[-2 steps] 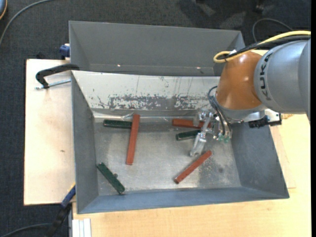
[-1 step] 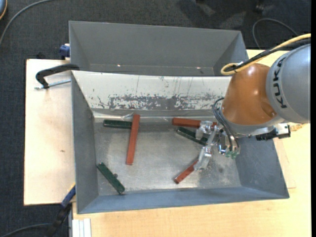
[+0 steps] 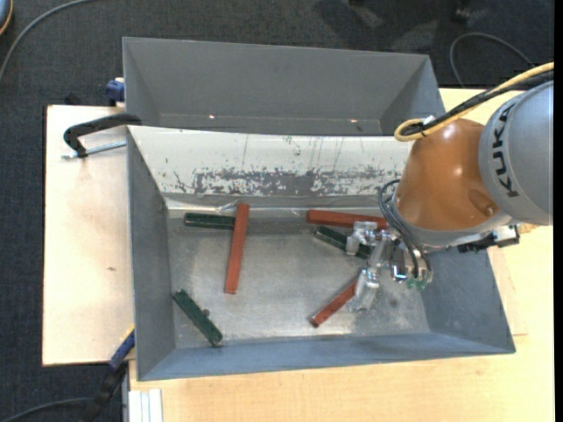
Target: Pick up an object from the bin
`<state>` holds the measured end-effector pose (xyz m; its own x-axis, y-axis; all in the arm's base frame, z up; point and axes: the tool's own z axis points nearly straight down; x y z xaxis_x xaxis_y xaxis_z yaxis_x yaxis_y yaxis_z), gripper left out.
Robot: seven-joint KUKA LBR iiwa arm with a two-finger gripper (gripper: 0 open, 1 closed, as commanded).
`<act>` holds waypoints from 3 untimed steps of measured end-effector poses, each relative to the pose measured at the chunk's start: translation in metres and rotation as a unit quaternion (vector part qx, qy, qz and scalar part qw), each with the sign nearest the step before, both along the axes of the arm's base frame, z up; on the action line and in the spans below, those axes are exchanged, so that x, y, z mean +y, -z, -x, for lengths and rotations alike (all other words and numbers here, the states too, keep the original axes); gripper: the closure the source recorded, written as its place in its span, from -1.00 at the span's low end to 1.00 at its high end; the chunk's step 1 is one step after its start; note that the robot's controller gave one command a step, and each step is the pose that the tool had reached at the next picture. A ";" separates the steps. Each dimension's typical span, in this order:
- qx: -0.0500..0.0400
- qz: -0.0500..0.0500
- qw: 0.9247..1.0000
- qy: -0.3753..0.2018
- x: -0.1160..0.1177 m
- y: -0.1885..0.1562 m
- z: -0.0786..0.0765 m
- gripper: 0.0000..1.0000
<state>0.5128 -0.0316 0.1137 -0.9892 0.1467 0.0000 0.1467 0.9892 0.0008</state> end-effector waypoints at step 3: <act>0.000 0.000 0.994 -0.106 -0.002 0.044 0.001 1.00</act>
Offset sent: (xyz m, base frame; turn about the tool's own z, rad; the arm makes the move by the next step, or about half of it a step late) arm -0.0015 -0.0031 -0.0437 -0.2146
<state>0.5118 -0.0333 0.0698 -0.9978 -0.0658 -0.0002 -0.0658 0.9978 0.0012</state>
